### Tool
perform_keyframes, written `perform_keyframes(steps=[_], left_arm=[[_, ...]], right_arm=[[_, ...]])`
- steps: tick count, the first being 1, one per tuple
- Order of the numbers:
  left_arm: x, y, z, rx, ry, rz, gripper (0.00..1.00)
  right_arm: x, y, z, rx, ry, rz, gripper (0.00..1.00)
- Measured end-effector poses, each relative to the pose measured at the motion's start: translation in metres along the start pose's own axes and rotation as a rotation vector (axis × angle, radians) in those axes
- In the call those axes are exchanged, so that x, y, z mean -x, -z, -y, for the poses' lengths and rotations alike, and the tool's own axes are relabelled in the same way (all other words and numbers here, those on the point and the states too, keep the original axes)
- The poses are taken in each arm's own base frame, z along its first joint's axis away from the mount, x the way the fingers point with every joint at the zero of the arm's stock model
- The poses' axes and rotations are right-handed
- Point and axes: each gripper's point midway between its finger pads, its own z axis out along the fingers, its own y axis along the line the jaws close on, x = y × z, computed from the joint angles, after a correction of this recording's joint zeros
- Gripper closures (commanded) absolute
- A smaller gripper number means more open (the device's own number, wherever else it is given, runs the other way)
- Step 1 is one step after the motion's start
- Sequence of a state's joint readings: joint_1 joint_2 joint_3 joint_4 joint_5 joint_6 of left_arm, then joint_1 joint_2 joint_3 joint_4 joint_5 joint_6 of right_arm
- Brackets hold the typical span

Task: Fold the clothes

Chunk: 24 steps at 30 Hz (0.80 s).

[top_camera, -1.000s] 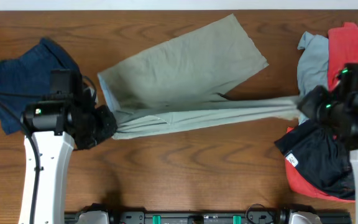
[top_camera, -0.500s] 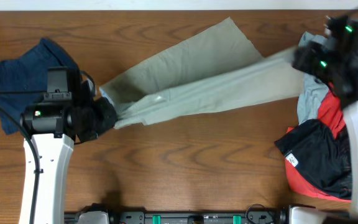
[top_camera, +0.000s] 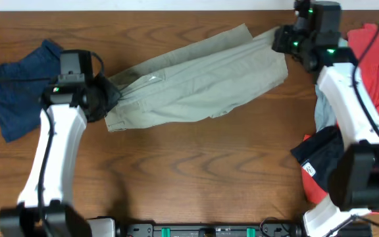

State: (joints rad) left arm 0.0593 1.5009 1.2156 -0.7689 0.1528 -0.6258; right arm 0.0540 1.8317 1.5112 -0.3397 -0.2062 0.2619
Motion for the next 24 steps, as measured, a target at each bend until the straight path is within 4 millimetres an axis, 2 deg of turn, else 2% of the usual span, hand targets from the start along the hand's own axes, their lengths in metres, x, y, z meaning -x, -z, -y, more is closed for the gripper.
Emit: perform_keyframes(steps=[3, 8, 9, 10, 11, 12, 13, 15, 18, 21, 24], left_arm=[[0.013, -0.02, -0.001, 0.012, 0.04, 0.02, 0.94], [0.043, -0.04, 0.004, -0.016, 0.084, 0.104, 0.92], [0.049, -0.044, 0.006, -0.025, 0.086, 0.125, 0.83], [0.058, -0.05, 0.009, -0.038, 0.097, 0.152, 0.67], [0.063, -0.054, 0.011, -0.045, 0.092, 0.168, 0.5], [0.068, -0.059, 0.012, -0.051, 0.097, 0.181, 0.4], [0.071, -0.065, 0.013, -0.053, 0.101, 0.19, 0.34], [0.074, -0.08, 0.007, -0.036, 0.115, 0.184, 0.28], [0.07, -0.095, -0.008, 0.006, 0.152, 0.148, 0.25], [0.072, -0.096, -0.02, 0.029, 0.179, 0.138, 0.24], [0.073, -0.095, -0.033, 0.054, 0.203, 0.127, 0.23]], right_arm=[[0.003, -0.021, -0.007, 0.015, 0.041, 0.042, 0.99], [0.002, -0.053, -0.019, 0.039, 0.085, 0.087, 0.98], [0.002, -0.06, -0.021, 0.044, 0.091, 0.1, 0.92], [0.001, -0.071, -0.023, 0.05, 0.104, 0.119, 0.66], [-0.001, -0.079, -0.024, 0.054, 0.106, 0.13, 0.52], [-0.002, -0.087, -0.026, 0.059, 0.113, 0.146, 0.42], [-0.005, -0.095, -0.027, 0.064, 0.118, 0.152, 0.31], [-0.019, -0.11, -0.028, 0.068, 0.126, 0.133, 0.19], [-0.036, -0.119, -0.025, 0.058, 0.125, 0.084, 0.17], [-0.039, -0.118, -0.022, 0.049, 0.12, 0.065, 0.2], [-0.053, -0.117, -0.013, 0.028, 0.105, -0.004, 0.22]])
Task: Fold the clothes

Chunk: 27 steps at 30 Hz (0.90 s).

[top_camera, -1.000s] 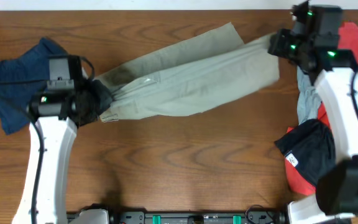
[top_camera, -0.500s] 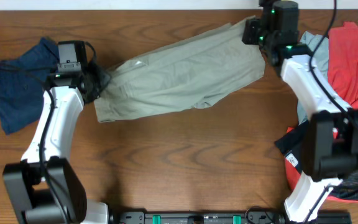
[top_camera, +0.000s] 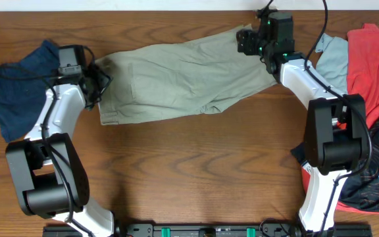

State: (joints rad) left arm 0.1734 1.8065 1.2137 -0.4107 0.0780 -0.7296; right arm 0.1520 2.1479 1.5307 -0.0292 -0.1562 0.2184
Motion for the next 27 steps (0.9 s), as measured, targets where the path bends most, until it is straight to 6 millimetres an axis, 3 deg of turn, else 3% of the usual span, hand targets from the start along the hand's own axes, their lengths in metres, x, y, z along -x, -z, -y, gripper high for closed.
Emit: perform_keyframes(steps=[5, 8, 13, 18, 20, 21, 22, 24, 27], left_arm=[[0.001, 0.0, -0.011, 0.027, -0.015, -0.012, 0.19], [-0.001, 0.0, -0.014, 0.038, -0.042, -0.023, 0.18], [-0.012, -0.016, -0.02, 0.056, -0.074, -0.077, 0.18], [-0.035, -0.043, -0.023, 0.041, -0.098, -0.187, 0.21], [-0.038, -0.045, -0.016, 0.003, -0.101, -0.207, 0.32], [-0.039, -0.045, -0.013, -0.018, -0.102, -0.219, 0.47], [-0.04, -0.046, -0.011, -0.034, -0.099, -0.233, 0.65], [-0.044, -0.047, -0.007, -0.068, -0.108, -0.262, 0.9], [-0.056, -0.051, -0.003, -0.109, -0.133, -0.318, 0.94]], right_arm=[[-0.033, 0.006, 0.008, -0.028, -0.026, -0.141, 0.2], [-0.045, 0.012, 0.009, -0.04, -0.038, -0.203, 0.11], [-0.05, 0.03, 0.007, -0.051, -0.048, -0.256, 0.01], [-0.045, 0.054, 0.002, -0.054, -0.048, -0.285, 0.01], [-0.04, 0.062, -0.003, -0.043, -0.048, -0.28, 0.01], [-0.038, 0.065, -0.005, -0.036, -0.049, -0.277, 0.01], [-0.035, 0.068, -0.008, -0.024, -0.049, -0.272, 0.09], [-0.033, 0.069, -0.01, -0.011, -0.05, -0.269, 0.27], [-0.034, 0.07, -0.013, 0.003, -0.051, -0.274, 0.57]])
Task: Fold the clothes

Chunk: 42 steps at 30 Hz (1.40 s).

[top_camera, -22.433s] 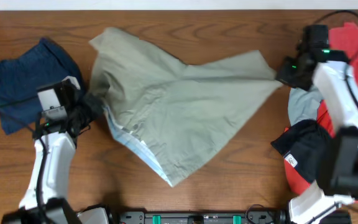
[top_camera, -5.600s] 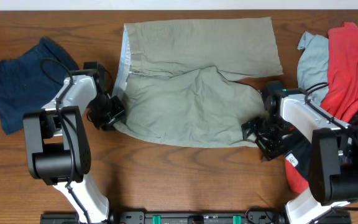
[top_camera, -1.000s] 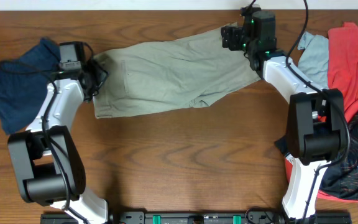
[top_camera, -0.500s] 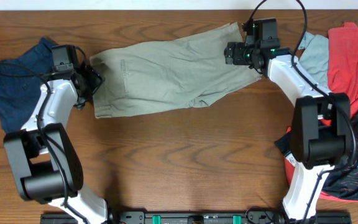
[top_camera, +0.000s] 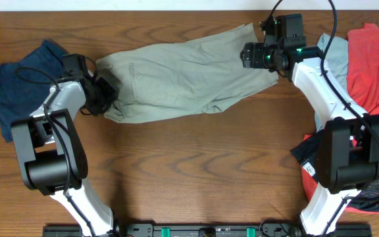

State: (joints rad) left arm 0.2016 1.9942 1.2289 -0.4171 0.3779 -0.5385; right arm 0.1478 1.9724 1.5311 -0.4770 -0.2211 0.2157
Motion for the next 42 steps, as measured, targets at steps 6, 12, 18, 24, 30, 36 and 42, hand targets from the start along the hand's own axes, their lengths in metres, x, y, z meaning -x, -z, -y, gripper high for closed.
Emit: perform_keyframes(steps=[6, 12, 18, 24, 30, 36, 42], left_arm=[[-0.018, 0.006, 0.002, -0.015, -0.049, -0.077, 0.94], [-0.031, 0.056, 0.019, -0.046, -0.128, -0.062, 0.94], [-0.039, 0.13, 0.047, -0.125, -0.211, 0.055, 0.94], [-0.053, 0.166, 0.062, -0.168, -0.271, 0.112, 0.94], [-0.062, 0.181, 0.082, -0.225, -0.333, 0.149, 0.94], [-0.056, 0.202, 0.116, -0.38, -0.354, 0.208, 0.94], [-0.066, 0.205, 0.131, -0.452, -0.344, 0.169, 0.94]], right_arm=[[-0.003, 0.0, -0.002, 0.013, 0.001, -0.011, 0.99], [-0.007, 0.0, -0.016, 0.07, 0.006, -0.03, 0.99], [-0.037, -0.012, -0.057, 0.208, 0.042, -0.136, 0.99], [-0.117, -0.051, -0.121, 0.374, 0.109, -0.367, 0.99], [-0.211, -0.068, -0.188, 0.502, 0.207, -0.587, 0.99], [-0.263, -0.057, -0.247, 0.63, 0.309, -0.677, 0.99], [-0.275, -0.048, -0.267, 0.683, 0.338, -0.697, 0.55]])
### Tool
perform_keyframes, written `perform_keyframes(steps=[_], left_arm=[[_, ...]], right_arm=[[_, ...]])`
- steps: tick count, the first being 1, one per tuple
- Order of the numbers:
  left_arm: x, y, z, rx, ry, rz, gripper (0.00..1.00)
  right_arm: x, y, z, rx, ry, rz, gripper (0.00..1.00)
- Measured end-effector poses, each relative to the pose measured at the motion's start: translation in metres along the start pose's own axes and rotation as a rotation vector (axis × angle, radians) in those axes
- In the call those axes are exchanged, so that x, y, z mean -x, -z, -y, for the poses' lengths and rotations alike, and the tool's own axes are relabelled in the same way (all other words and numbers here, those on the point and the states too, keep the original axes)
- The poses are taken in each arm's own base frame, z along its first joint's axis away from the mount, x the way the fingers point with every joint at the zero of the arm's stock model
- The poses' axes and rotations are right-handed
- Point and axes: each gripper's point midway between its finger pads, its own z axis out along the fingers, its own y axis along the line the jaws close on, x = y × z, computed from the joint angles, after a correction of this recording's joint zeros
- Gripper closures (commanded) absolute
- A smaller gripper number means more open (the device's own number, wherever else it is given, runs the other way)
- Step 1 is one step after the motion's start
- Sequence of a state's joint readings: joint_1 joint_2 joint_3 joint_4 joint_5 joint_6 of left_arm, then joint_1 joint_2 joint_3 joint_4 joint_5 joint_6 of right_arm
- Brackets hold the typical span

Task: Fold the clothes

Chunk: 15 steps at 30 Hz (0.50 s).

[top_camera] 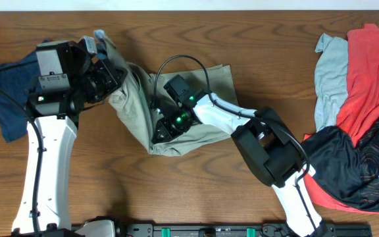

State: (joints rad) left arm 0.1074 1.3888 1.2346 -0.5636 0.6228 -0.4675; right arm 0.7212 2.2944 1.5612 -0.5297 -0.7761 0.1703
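The khaki garment (202, 125) lies bunched and doubled over at the table's middle left, with its left end pulled up toward the back edge. My left gripper (108, 74) is at that raised end, shut on the cloth, and a corner of fabric pokes out past it. My right gripper (160, 129) reaches far over to the left and sits low on the garment's front left part, shut on a fold of the khaki cloth. Its fingertips are partly buried in the fabric.
A dark blue garment (5, 99) lies at the far left, partly under the left arm. At the right edge is a pile of a pale grey shirt (328, 72), a red shirt (367, 66) and a black patterned garment (360, 171).
The right gripper was at the garment's far right end and is now at its front left part, with the cloth doubled over. The left gripper holds the left end higher and farther back.
The khaki garment lay stretched across the back of the table with a gripper at each end. It stayed stretched and was flatter through the following moments. Now its right end has come over to the left and the garment is a short bunched heap.
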Motion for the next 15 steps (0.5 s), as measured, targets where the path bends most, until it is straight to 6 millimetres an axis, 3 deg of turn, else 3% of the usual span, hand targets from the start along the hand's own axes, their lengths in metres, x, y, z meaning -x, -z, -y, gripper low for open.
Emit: perform_keyframes(steps=[3, 7, 11, 15], left_arm=[[-0.003, -0.002, 0.006, -0.016, -0.008, -0.011, 0.94], [-0.005, -0.003, 0.011, -0.027, -0.014, -0.018, 0.94], [-0.01, -0.002, 0.01, -0.021, -0.013, -0.037, 0.94], [-0.012, -0.002, 0.009, -0.017, -0.013, -0.044, 0.94]], right_arm=[[0.002, 0.007, -0.002, -0.01, -0.01, -0.006, 0.49], [0.006, 0.045, 0.031, -0.132, -0.106, 0.018, 0.48], [0.014, 0.124, 0.095, -0.324, -0.238, 0.13, 0.52], [-0.002, 0.206, 0.146, -0.494, -0.369, 0.209, 0.63]])
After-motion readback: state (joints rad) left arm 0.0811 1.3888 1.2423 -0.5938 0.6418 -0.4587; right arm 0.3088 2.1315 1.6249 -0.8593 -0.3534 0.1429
